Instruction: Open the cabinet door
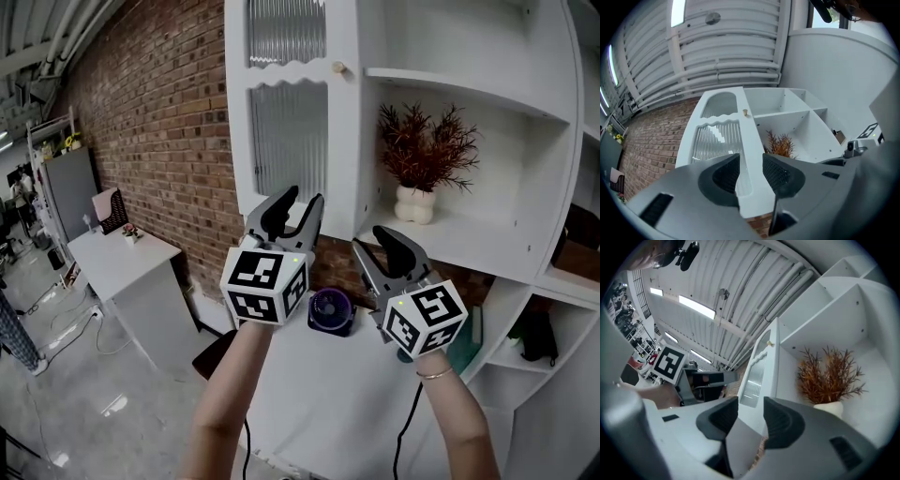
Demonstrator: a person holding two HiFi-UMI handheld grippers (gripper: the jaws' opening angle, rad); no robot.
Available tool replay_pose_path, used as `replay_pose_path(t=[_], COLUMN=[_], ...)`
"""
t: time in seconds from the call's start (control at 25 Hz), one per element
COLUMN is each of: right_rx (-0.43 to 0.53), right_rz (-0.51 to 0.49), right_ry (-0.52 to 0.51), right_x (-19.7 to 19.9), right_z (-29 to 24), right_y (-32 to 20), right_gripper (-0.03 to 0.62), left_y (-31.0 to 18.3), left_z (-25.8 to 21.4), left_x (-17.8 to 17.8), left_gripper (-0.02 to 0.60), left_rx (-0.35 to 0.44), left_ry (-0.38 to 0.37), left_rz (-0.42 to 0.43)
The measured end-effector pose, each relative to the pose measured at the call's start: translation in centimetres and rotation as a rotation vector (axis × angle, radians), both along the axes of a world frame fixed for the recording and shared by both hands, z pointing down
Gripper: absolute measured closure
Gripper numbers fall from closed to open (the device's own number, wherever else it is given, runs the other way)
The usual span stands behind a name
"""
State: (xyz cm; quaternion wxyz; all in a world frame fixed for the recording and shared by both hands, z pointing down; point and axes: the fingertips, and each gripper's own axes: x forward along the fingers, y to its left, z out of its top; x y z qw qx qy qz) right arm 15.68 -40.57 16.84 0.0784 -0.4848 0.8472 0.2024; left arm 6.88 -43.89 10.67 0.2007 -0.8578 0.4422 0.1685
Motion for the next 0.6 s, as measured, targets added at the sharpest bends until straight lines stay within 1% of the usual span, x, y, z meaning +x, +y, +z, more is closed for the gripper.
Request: replay_pose_path(t=[0.2,0.32,0.4,0.6], right_rx=[0.06,0.097,0.111,0.123], right_rz=[0.009,0.016,0.013,0.037], right_ry=[0.002,-0.001,-0.006,-0.013], right_x=[-0.8,-1.2,-1.5,-1.4], right_z=[-3.2,-5.4,-6.6,-8.2], right_y=[-0.7,-0.8,-1.2,-2.7], right_gripper=[0.434,0.434,0.434,0.434], left_y=[-0.7,-1.1,-1.4,-2.1], left_z=[-4.1,-6.1,-7.7,-12.2], left_x=[0.4,0.9,1.2,1.5], left_gripper=[0.439,0.439,0.437,0.436], left_rx=[0.074,0.115,0.133,0.181], left_ry=[0.004,-0.011,-0.018,0.003], left_rz=[0.002,-0.003,-0.002,0.0])
